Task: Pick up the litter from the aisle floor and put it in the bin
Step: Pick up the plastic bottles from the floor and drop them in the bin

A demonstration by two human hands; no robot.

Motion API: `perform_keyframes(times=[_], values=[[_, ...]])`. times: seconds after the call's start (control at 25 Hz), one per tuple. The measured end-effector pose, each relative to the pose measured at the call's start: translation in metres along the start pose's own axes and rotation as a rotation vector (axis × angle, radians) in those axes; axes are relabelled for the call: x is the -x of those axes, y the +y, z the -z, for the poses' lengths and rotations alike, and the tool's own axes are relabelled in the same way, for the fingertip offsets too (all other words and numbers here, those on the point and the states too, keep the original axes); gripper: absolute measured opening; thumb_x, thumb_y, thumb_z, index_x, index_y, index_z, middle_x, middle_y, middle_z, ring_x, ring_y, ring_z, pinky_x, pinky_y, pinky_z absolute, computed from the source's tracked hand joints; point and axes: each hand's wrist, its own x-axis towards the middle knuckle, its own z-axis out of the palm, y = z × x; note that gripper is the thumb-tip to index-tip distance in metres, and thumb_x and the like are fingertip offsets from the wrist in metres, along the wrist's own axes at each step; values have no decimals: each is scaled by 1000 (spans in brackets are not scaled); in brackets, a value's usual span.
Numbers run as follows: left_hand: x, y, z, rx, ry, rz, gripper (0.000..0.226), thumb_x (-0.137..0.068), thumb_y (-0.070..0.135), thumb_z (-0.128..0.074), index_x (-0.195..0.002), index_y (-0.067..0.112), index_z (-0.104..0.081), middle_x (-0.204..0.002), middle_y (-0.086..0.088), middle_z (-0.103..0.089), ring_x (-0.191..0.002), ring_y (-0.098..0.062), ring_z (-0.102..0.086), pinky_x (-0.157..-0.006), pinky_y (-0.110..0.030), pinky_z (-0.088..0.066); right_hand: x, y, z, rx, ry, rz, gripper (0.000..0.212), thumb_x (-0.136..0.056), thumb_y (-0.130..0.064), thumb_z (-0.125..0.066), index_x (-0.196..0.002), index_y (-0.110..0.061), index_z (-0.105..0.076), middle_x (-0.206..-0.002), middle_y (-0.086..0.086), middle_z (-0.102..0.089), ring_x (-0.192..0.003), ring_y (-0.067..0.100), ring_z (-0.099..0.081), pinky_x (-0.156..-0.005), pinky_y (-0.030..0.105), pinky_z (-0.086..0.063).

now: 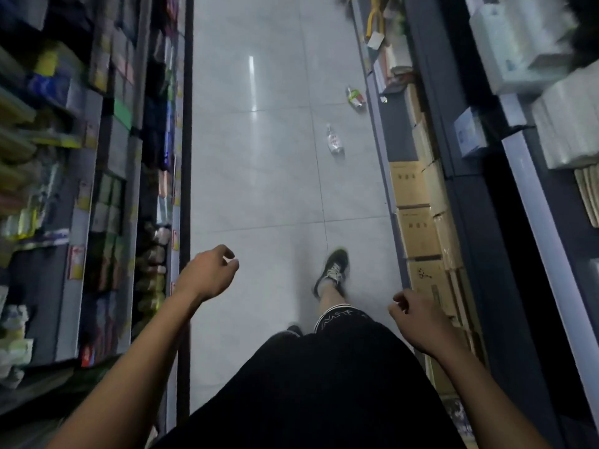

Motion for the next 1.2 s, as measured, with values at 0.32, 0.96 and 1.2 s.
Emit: perform_keyframes(times=[0.32, 0.96, 1.2], values=[[-134, 92, 60, 41, -33, 75, 29, -93, 45, -50, -113, 29, -64, -101, 5, -72, -92, -22, -65, -82, -37, -54, -182, -80, 125, 37, -56, 65, 39, -98, -44, -51, -129, -22, -63, -126, -1, -67, -107, 19, -63, -91, 40, -55], [-395, 144, 193, 139, -153, 181, 28, -91, 46, -47, -111, 33, -63, -105, 7, -73, -91, -20, -64, -78, -35, -51, -461, -312, 310, 181, -11, 116, 42, -98, -45, -50, -130, -21, -63, -119, -1, -69, -102, 19, -64, -88, 41, -56], [-531, 218, 283, 56, -123, 51, 30, -90, 44, -48, -113, 32, -63, -102, 8, -72, -94, -22, -63, -80, -36, -51, -497, -322, 343, 115, -43, -12, 34, -99, -44, -54, -123, -23, -65, -116, -3, -68, -102, 18, -63, -87, 39, -54]])
